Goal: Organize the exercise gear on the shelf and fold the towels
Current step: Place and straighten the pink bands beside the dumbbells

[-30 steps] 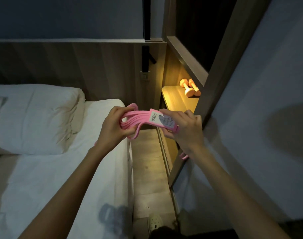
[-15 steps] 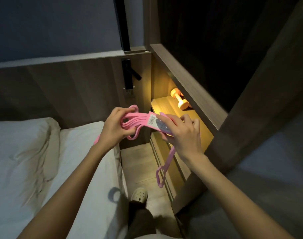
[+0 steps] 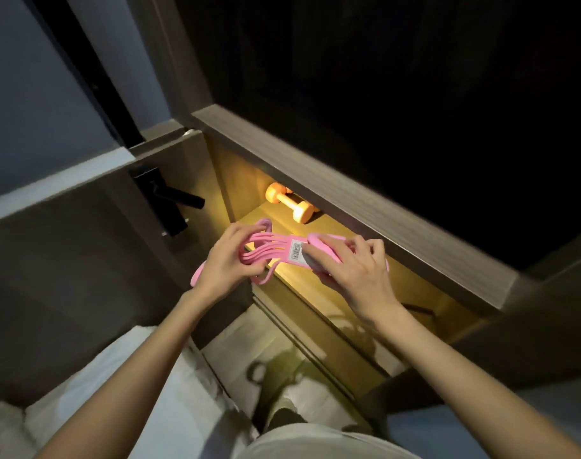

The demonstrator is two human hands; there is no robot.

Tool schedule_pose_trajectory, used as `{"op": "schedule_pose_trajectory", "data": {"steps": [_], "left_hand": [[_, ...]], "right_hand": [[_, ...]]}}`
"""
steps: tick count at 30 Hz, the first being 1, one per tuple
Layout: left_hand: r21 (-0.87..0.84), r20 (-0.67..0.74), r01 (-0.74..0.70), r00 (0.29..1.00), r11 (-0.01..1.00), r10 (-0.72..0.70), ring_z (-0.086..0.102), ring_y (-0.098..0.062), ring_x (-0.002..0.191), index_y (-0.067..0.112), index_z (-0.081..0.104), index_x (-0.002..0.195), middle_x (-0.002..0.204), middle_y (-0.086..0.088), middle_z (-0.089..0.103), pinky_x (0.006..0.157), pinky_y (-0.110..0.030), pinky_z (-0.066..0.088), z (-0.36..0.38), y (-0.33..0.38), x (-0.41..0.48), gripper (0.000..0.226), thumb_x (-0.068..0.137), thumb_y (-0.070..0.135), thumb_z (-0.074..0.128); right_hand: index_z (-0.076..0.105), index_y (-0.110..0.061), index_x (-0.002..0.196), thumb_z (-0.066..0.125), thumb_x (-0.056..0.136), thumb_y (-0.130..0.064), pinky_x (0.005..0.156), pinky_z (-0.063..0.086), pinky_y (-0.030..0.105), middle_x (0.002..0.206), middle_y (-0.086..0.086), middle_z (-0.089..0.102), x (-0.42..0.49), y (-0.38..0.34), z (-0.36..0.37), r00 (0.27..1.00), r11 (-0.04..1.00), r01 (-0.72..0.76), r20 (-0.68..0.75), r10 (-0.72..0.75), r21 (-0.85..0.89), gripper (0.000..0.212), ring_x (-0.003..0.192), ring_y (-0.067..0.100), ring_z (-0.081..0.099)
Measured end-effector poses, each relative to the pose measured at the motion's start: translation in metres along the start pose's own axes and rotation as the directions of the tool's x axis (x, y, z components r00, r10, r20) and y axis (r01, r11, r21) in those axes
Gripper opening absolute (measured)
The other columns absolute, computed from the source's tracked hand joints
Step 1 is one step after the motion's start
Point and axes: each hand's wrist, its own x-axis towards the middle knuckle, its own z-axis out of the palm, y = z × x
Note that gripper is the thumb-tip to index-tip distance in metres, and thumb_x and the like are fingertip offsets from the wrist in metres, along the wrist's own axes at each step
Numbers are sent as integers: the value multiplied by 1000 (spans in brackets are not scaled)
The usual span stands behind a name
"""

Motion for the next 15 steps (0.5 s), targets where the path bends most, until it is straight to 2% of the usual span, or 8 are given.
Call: {"op": "schedule_pose_trajectory", "data": {"steps": [4, 9, 12, 15], "left_hand": [[-25, 65, -26, 997, 999, 28, 53, -13, 101, 14, 55, 127, 115, 1, 53, 83, -35, 53, 10, -20, 22, 54, 78, 28, 75], [-78, 125, -48, 990, 996, 58, 51, -1, 103, 23, 54, 124, 113, 10, 50, 82, -15, 47, 27, -42, 38, 53, 77, 24, 78], [-103, 166, -65, 983, 993, 82, 52, -5, 103, 28, 51, 124, 116, 5, 52, 82, -16, 48, 38, -50, 47, 53, 78, 23, 77], [-114, 185, -77, 978, 991, 97, 52, -8, 102, 19, 55, 126, 118, 2, 51, 82, -17, 48, 51, -57, 55, 53, 78, 25, 76]], "right_hand": [[49, -27, 130, 78, 78, -22, 64, 40, 35, 125, 8, 62, 0, -2, 16, 992, 989, -33, 113, 49, -143, 60, 85, 31, 61], [35, -30, 133, 86, 62, -13, 66, 43, 37, 134, 9, 55, -9, -6, 32, 941, 981, -161, 284, 186, -111, 89, 93, 34, 59], [35, -30, 135, 88, 52, -5, 64, 43, 37, 136, 8, 53, -16, -7, 39, 911, 964, -229, 319, 260, -131, 101, 96, 32, 58], [38, -29, 133, 93, 41, -10, 62, 45, 39, 135, 9, 53, -23, -6, 45, 892, 954, -271, 339, 299, -130, 109, 97, 34, 59]]}}
